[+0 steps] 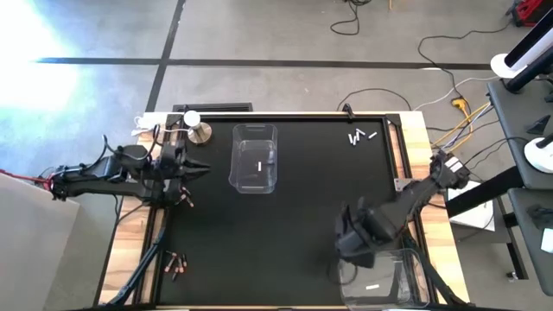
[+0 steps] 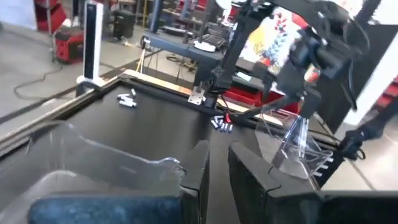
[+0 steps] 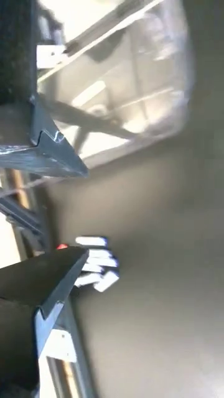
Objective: Sort batteries
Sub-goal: Move the bottom transparent bin to the top right of the table
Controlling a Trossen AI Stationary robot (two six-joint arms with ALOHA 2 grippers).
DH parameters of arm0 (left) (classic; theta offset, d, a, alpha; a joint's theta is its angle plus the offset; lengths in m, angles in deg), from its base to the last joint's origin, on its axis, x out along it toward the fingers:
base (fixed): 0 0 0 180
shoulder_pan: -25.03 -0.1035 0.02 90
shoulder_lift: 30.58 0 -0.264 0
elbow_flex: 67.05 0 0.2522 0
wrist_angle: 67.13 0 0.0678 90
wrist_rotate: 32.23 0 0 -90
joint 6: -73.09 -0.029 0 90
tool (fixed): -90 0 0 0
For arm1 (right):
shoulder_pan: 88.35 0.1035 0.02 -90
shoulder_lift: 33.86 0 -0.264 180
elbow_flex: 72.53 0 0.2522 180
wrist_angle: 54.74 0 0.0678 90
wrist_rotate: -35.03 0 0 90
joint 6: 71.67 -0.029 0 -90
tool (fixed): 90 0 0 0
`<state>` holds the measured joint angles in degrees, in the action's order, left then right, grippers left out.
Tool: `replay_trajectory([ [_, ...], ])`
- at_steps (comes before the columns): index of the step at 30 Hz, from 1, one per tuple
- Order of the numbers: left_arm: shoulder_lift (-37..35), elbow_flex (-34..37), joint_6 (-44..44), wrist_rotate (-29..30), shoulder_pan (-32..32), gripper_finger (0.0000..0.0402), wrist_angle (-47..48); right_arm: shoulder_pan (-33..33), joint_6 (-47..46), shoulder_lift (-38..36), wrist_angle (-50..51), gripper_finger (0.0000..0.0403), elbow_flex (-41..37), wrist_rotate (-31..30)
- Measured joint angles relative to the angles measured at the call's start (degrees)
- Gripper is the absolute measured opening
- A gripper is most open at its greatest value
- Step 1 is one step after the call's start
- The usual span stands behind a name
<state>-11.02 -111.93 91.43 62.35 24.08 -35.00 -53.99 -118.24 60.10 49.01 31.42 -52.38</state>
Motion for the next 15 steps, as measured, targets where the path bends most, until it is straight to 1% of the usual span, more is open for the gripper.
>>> replay_trajectory([
  [4, 1.5, 0.0, 2.1, 4.9, 0.0, 0.0042, -1.3, 3.3, -3.0, -1.8, -3.0, 0.0189, -5.7, 5.9],
  [8, 4.1, 0.0, 2.5, 7.7, 0.0, 0.0042, -7.3, 6.6, -4.5, -5.6, -8.7, 0.0183, -11.9, 6.4],
  [13, 6.8, 0.0, 5.8, 8.0, 0.0, 0.0042, -14.8, 9.0, -6.6, -10.9, -19.0, 0.0178, -20.4, 6.4],
  [15, 7.3, -0.4, 6.2, 8.3, 0.0, 0.0043, -15.9, 9.4, -6.2, -12.2, -20.1, 0.0179, -22.9, 6.4],
])
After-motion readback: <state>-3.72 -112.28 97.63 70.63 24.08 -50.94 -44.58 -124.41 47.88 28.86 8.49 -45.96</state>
